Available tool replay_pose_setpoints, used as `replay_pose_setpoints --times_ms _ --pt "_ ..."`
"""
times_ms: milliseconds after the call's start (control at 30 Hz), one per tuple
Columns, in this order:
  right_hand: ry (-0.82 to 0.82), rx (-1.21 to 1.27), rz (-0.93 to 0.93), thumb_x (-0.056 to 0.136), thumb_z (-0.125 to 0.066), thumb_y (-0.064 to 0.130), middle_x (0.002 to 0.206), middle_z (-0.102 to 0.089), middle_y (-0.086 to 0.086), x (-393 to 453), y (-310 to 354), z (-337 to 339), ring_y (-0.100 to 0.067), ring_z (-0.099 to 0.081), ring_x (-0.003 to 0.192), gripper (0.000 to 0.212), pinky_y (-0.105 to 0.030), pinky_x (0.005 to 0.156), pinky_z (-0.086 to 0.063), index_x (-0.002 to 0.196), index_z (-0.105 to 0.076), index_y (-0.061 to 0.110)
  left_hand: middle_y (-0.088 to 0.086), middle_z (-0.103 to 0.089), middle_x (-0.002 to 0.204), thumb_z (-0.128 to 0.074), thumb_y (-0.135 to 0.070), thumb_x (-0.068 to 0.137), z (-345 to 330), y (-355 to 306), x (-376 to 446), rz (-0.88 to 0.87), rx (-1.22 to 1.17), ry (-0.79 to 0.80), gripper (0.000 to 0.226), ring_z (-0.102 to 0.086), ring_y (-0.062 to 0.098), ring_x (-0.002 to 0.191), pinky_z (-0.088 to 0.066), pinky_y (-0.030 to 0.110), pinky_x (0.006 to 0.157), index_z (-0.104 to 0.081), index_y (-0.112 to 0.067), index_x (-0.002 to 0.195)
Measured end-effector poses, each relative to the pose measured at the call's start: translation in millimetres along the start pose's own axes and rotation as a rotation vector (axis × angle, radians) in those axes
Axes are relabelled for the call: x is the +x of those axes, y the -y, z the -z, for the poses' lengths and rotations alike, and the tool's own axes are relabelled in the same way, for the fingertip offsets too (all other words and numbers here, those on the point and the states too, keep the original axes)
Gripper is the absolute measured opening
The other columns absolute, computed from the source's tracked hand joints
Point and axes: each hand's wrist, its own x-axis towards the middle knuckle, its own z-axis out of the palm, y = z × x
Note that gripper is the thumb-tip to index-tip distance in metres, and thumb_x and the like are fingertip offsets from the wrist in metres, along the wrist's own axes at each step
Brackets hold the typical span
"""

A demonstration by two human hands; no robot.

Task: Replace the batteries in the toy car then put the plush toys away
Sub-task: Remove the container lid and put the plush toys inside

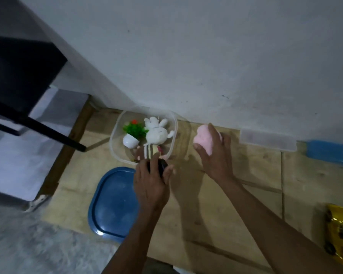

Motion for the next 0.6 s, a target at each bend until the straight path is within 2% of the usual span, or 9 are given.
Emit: replay_pose_setpoints --times_ms 67,133,200,267,367,433,500,600 --pt "-0.006 0.052 0.019 0.091 -0.066 0.043 0.14 -0.037 -0.015 9 26 -4 -0.024 -0.04 0.126 0.073 -0.031 0.099 -0.038 0.152 -0.031 0.026 0.012 -0.057 0.113 -0.034 -0.059 0.098 18 20 30 0.058 0.042 -0.044 0.059 -0.054 0.029 0.097 -0.05 0.041 0.071 -0.055 -0.016 0.132" --pt "-0.006 0.106 0.016 0.094 -0.063 0.036 0.137 -0.039 -0.011 21 50 -11 -0.02 -0.042 0.123 0.066 -0.023 0.095 -0.035 0.152 -0.032 0.028 0.015 -0.057 0.111 -0.029 -0.064 0.098 32 37 61 0.106 0.082 -0.071 0.063 -0.055 0.032 0.097 -0.05 0.042 0.072 -0.056 -0.016 0.129" --pt "-0.044 0.136 0.02 0.099 -0.055 0.019 0.126 -0.047 -0.011 32 71 -22 -0.02 -0.05 0.112 0.055 -0.016 0.087 -0.032 0.15 -0.037 0.026 0.017 -0.058 0.106 -0.028 -0.064 0.098 38 51 88 0.121 0.103 -0.085 0.065 -0.056 0.035 0.094 -0.049 0.042 0.07 -0.058 -0.013 0.124" --pt "-0.054 0.142 -0.017 0.1 -0.046 0.008 0.12 -0.05 -0.011 41 89 -38 -0.02 -0.054 0.105 0.052 -0.014 0.084 -0.033 0.148 -0.042 0.025 0.019 -0.06 0.103 -0.033 -0.06 0.1 34 63 109 0.123 0.138 -0.042 0.059 -0.057 0.037 0.093 -0.048 0.042 0.07 -0.058 -0.012 0.123" --pt "0.024 0.076 -0.098 0.101 -0.043 0.009 0.131 -0.049 -0.009 49 98 -71 -0.021 -0.052 0.116 0.046 -0.021 0.089 -0.037 0.144 -0.047 0.024 0.019 -0.062 0.101 -0.029 -0.063 0.099 19 73 131 0.126 0.195 0.079 0.063 -0.058 0.038 0.093 -0.049 0.043 0.069 -0.06 -0.012 0.121" --pt "0.026 -0.016 -0.085 0.1 -0.043 0.012 0.136 -0.051 -0.009 50 96 -90 -0.026 -0.05 0.124 0.043 -0.03 0.096 -0.042 0.141 -0.05 0.021 0.02 -0.062 0.101 -0.024 -0.067 0.098 11 78 141 0.118 0.21 0.133 0.07 -0.059 0.038 0.092 -0.05 0.044 0.067 -0.061 -0.012 0.12" --pt "-0.004 -0.096 -0.037 0.096 -0.037 0.022 0.132 -0.057 -0.013 48 98 -102 -0.032 -0.05 0.123 0.044 -0.041 0.099 -0.046 0.135 -0.057 0.014 0.021 -0.062 0.101 -0.023 -0.066 0.095 4 84 149 0.101 0.199 0.151 0.072 -0.06 0.04 0.092 -0.051 0.045 0.068 -0.062 -0.011 0.12" --pt "-0.056 -0.138 -0.004 0.093 -0.031 0.035 0.131 -0.06 -0.015 41 102 -118 -0.032 -0.054 0.12 0.055 -0.046 0.102 -0.046 0.13 -0.059 0.007 0.022 -0.062 0.101 -0.025 -0.065 0.096 -4 92 158 0.079 0.194 0.181 0.07 -0.061 0.04 0.089 -0.051 0.044 0.069 -0.062 -0.01 0.12"
